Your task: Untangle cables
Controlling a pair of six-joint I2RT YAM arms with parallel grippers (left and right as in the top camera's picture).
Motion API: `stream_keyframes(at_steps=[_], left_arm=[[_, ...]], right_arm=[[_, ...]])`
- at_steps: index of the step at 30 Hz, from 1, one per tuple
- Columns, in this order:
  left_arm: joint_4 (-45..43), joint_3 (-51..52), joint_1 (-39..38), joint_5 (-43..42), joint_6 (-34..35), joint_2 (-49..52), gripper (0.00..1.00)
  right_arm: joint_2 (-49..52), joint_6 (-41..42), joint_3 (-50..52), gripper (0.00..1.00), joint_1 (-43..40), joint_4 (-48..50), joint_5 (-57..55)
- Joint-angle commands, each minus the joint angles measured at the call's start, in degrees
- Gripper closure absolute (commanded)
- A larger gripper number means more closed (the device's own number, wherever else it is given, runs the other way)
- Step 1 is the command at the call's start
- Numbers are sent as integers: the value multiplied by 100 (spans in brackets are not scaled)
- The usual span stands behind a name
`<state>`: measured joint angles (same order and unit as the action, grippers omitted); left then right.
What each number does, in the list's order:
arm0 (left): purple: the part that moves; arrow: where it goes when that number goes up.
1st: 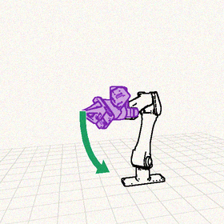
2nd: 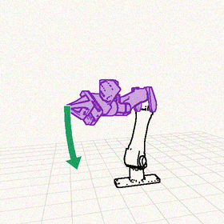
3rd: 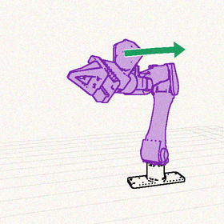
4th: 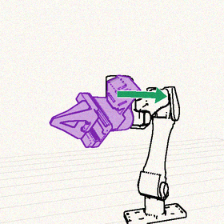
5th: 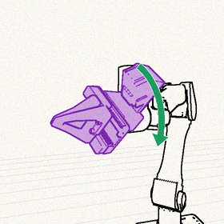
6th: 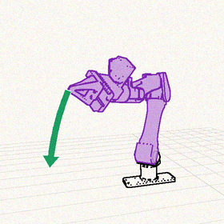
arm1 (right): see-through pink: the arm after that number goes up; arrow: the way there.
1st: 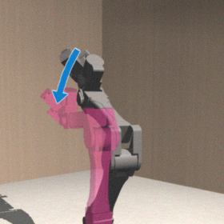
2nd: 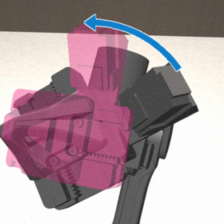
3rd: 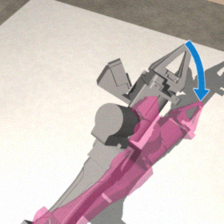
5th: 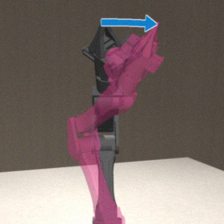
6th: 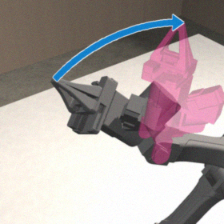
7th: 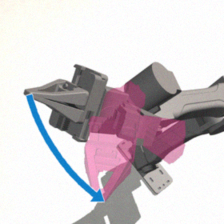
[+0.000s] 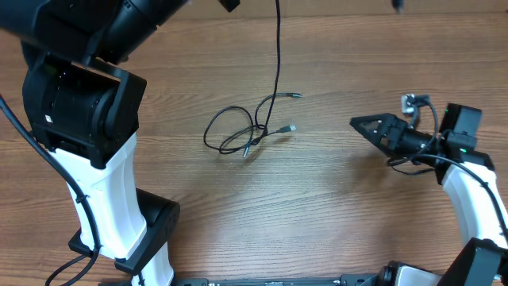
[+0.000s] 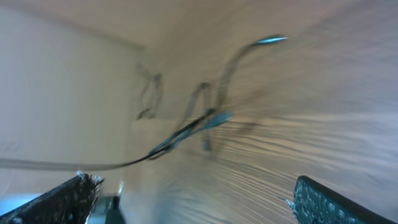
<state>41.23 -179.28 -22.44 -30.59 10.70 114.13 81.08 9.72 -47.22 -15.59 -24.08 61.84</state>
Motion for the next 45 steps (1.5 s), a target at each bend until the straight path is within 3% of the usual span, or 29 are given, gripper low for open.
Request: stream_keyframes(at_steps=[1, 7, 12, 17, 25, 28, 35, 42, 45], left_arm=[[-522, -55, -9, -638, 1010, -63, 96], [-1263, -57, -4, -654, 1353, -63, 96], [-2612, -57, -4, -651, 2124, -63, 96], [-3338, -57, -4, -623, 2463, -63, 96], [-4498, -57, -2, -107, 2979, -70, 96], [-4299, -57, 72, 52, 2575, -144, 96], [-1738, -55, 920, 918, 1132, -229, 96], [-702, -57, 2691, 992, 1099, -306, 96], [-278, -57, 3545, 627, 1182, -372, 96]], right_arm=[[0, 442, 0, 0, 627, 566, 614], [0, 837, 0, 0, 1429, 953, -258], [2, 1029, 0, 0, 2006, 990, -992], [7, 1051, 0, 0, 2562, 1130, -1416], [7, 1255, 0, 0, 3622, 1226, -2693], [7, 1322, 0, 0, 3681, 1191, -2774], [7, 1318, 0, 0, 3674, 780, -3121], [7, 1303, 0, 0, 3674, 553, -3355], [7, 1303, 0, 0, 3674, 553, -3379]])
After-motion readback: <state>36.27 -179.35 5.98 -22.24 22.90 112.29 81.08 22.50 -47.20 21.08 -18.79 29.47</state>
